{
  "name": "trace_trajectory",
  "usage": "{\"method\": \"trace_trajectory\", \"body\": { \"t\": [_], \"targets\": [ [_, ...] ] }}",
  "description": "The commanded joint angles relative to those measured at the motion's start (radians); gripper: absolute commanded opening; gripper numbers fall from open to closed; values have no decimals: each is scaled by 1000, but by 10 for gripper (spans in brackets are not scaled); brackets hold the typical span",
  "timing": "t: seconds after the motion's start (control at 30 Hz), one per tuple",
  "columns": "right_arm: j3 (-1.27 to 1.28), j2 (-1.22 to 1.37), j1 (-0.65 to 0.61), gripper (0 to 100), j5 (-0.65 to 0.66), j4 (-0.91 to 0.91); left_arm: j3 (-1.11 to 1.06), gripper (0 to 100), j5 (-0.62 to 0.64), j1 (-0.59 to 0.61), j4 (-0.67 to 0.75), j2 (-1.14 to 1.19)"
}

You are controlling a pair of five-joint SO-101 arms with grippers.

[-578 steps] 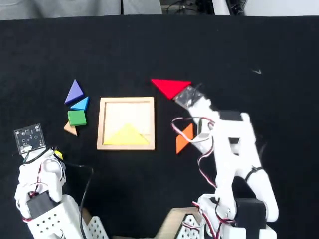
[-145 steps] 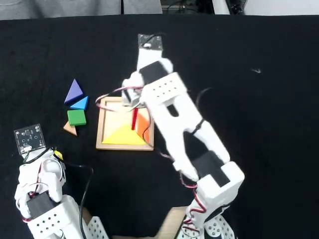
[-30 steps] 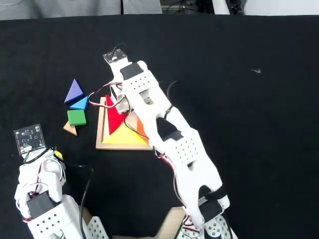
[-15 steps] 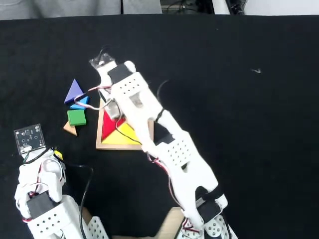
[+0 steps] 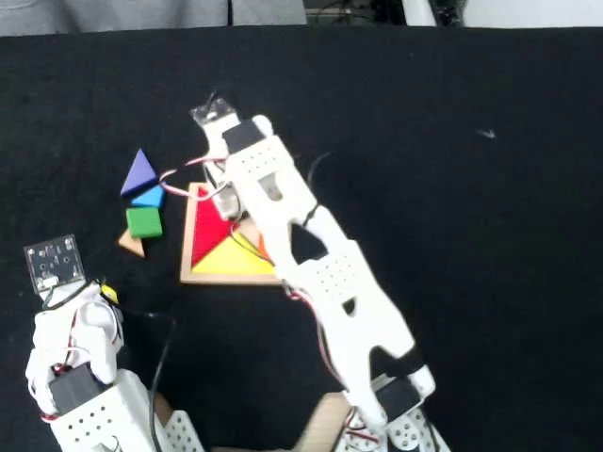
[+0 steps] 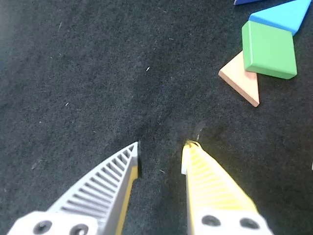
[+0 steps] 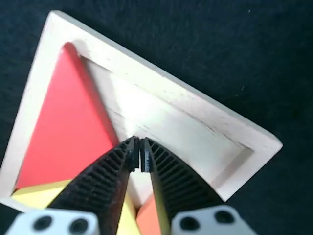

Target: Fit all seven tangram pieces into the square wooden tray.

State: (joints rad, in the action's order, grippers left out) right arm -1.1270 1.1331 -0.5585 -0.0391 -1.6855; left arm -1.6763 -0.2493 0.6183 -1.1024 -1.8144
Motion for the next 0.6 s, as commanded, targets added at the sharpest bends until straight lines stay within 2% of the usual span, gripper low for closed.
{"method": "trace_trajectory", "body": {
  "t": [0.0, 0.27, 0.37, 0.57],
  "targets": [
    [-48, -13, -3, 11, 9, -28, -8, 159, -11, -12, 20, -8],
    [-51, -113, -25, 11, 11, -68, -8, 159, -11, -12, 20, -8],
    [-82, -140, -17, 11, 11, -11, -8, 159, -11, -12, 20, -8],
    [-91, -107, -18, 11, 9, 224, -8, 159, -11, -12, 20, -8]
  ]
}}
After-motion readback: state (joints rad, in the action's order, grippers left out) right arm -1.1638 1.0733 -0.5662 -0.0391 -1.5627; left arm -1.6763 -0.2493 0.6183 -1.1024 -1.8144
